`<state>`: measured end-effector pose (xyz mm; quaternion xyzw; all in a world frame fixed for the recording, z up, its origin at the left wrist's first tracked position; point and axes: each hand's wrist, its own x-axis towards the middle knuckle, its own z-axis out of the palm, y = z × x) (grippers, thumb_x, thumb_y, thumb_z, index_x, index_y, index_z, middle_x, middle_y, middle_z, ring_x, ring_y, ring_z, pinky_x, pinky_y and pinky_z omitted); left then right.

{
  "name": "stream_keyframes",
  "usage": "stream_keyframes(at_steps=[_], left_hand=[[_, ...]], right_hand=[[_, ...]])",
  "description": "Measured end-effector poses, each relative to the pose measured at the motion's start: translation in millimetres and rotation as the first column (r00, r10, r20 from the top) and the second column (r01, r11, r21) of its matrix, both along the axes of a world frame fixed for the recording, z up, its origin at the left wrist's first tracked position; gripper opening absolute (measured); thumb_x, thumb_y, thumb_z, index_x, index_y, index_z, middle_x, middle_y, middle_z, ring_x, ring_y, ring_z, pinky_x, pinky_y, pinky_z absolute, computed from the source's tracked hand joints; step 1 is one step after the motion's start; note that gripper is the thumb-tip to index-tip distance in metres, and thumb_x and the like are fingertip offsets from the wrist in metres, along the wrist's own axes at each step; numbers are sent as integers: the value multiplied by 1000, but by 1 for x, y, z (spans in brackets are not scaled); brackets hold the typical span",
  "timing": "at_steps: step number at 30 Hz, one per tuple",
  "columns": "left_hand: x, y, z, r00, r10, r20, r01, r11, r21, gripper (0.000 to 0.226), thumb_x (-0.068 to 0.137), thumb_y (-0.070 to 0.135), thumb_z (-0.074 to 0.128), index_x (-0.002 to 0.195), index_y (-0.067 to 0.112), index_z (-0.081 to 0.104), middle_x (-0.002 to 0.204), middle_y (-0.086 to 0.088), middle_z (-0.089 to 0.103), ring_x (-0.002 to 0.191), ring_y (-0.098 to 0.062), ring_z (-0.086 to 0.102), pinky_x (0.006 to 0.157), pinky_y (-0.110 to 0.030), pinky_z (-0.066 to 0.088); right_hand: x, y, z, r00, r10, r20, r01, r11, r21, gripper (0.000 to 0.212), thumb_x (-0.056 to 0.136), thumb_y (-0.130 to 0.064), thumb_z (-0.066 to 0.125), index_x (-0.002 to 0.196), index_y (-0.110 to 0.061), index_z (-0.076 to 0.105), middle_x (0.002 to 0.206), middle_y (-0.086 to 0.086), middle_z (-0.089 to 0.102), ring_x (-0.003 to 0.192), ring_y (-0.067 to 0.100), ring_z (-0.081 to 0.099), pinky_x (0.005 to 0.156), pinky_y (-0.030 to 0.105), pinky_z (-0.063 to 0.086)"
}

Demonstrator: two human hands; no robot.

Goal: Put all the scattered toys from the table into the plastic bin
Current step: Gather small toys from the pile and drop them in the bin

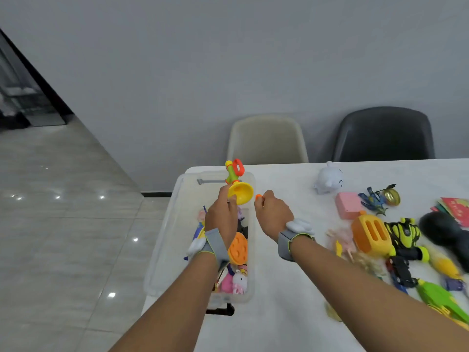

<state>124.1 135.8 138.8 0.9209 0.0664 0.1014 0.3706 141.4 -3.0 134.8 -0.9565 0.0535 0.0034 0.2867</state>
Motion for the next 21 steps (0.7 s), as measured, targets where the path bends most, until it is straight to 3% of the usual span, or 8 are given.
stream_keyframes(at_steps=[7, 11, 15, 18, 21], left_hand=[[-40, 69, -25, 998, -27, -64, 37, 987, 157, 36, 104, 32, 39, 139, 36, 46, 102, -8, 70, 91, -33, 64, 75, -38, 51], [-58, 93, -46, 977, -56, -206, 112, 956, 271, 42, 103, 33, 40, 145, 39, 40, 108, -9, 70, 98, -34, 64, 76, -37, 48], [-68, 107, -67, 936, -131, -326, 236, 921, 310, 41, 104, 32, 39, 145, 33, 40, 108, -9, 70, 98, -33, 64, 77, -37, 49], [-72, 113, -75, 904, -128, -407, 296, 876, 381, 37, 103, 25, 39, 140, 24, 41, 102, -11, 70, 90, -35, 66, 71, -36, 49], [-72, 113, -78, 859, -181, -478, 348, 892, 288, 40, 103, 28, 41, 144, 28, 43, 120, -12, 64, 107, -35, 62, 84, -38, 47]], right_hand=[[-35, 64, -15, 941, 293, -167, -307, 950, -64, 32, 103, -33, 33, 105, -8, 52, 97, 16, 63, 90, 36, 63, 70, 35, 46], [-52, 87, -35, 878, 398, -267, -438, 892, -110, 29, 101, -31, 37, 101, -7, 54, 97, 16, 63, 90, 35, 63, 72, 34, 46], [-65, 90, -59, 798, 530, -286, -597, 757, -265, 31, 104, -25, 37, 113, -4, 57, 108, 17, 66, 98, 35, 65, 69, 34, 37], [-70, 90, -69, 770, 545, -333, -636, 702, -321, 27, 101, -26, 42, 111, -8, 58, 108, 14, 69, 95, 34, 67, 66, 32, 36], [-74, 90, -74, 736, 530, -421, -673, 645, -362, 24, 98, -24, 45, 109, -10, 61, 109, 13, 69, 98, 35, 66, 71, 34, 41]])
